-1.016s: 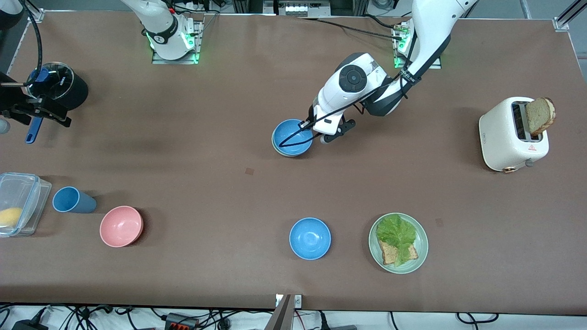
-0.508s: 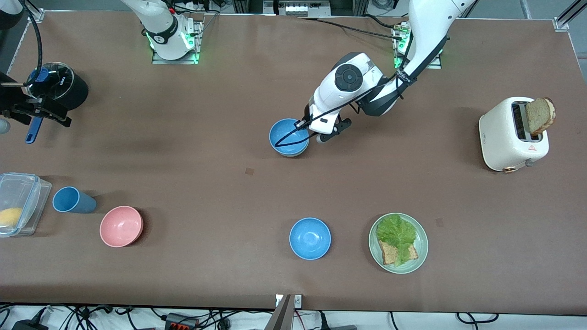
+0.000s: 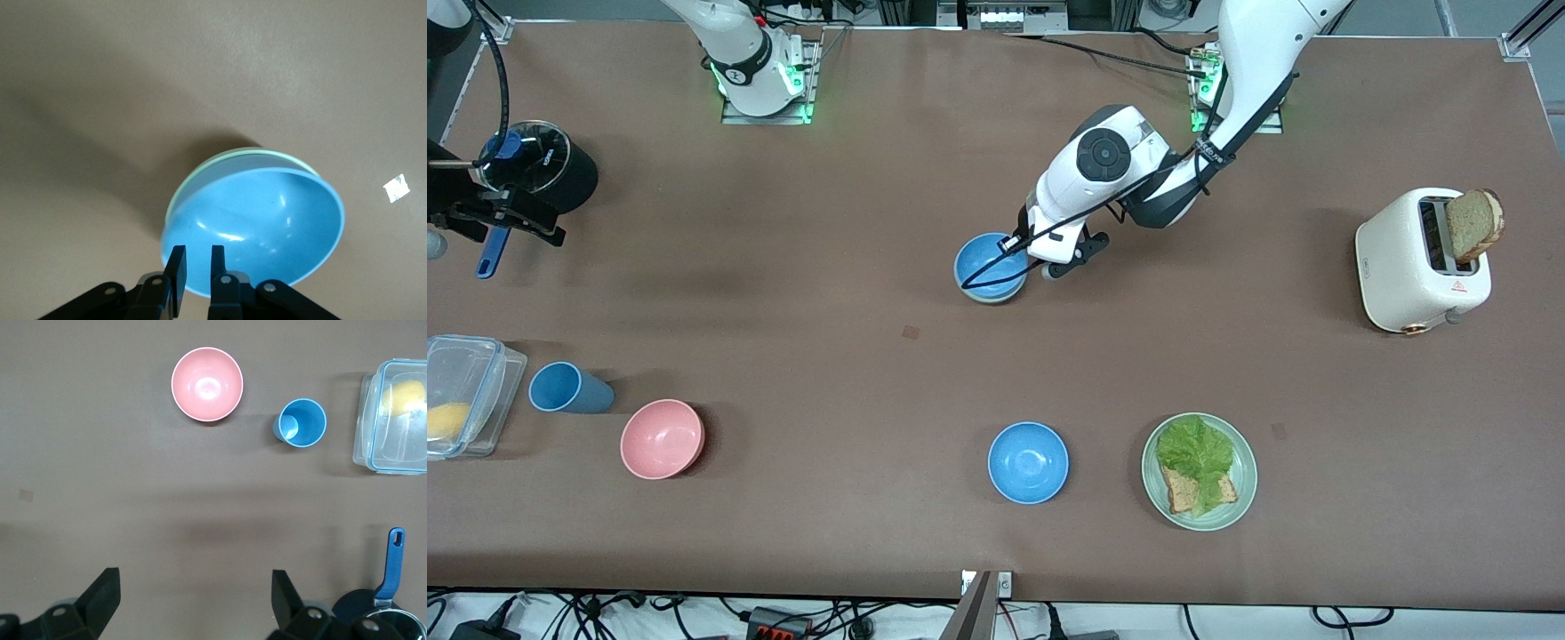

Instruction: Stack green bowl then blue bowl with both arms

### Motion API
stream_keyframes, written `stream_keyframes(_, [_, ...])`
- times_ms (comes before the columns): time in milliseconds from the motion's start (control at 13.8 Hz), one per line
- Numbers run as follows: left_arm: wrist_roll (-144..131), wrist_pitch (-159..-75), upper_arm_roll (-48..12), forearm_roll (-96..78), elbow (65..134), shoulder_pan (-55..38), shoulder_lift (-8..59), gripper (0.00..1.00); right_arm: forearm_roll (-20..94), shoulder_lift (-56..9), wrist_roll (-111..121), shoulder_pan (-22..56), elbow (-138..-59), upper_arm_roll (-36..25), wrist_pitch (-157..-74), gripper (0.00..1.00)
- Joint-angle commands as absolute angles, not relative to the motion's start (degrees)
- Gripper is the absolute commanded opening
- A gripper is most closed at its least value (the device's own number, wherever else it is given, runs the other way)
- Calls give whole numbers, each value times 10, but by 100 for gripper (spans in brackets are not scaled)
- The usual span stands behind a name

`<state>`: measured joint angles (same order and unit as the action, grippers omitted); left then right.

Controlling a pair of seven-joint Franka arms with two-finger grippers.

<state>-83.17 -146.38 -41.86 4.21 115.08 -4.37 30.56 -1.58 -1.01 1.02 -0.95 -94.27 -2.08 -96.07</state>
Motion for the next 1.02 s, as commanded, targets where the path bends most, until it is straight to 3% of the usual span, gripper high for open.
stream_keyframes(0, [-847,-1446,-418,62,1130,-35,303,24,-19,-11,17,-11,-936,-18,-953,100])
stream_keyframes(508, [-825,-1300,-425,62,1035,7,293,26,-19,-11,17,-11,-936,-18,-953,100])
stream_keyframes(944, [-624,-1189,-427,61,973,91,279,29,-19,-7,12,-11,-936,-18,-953,100])
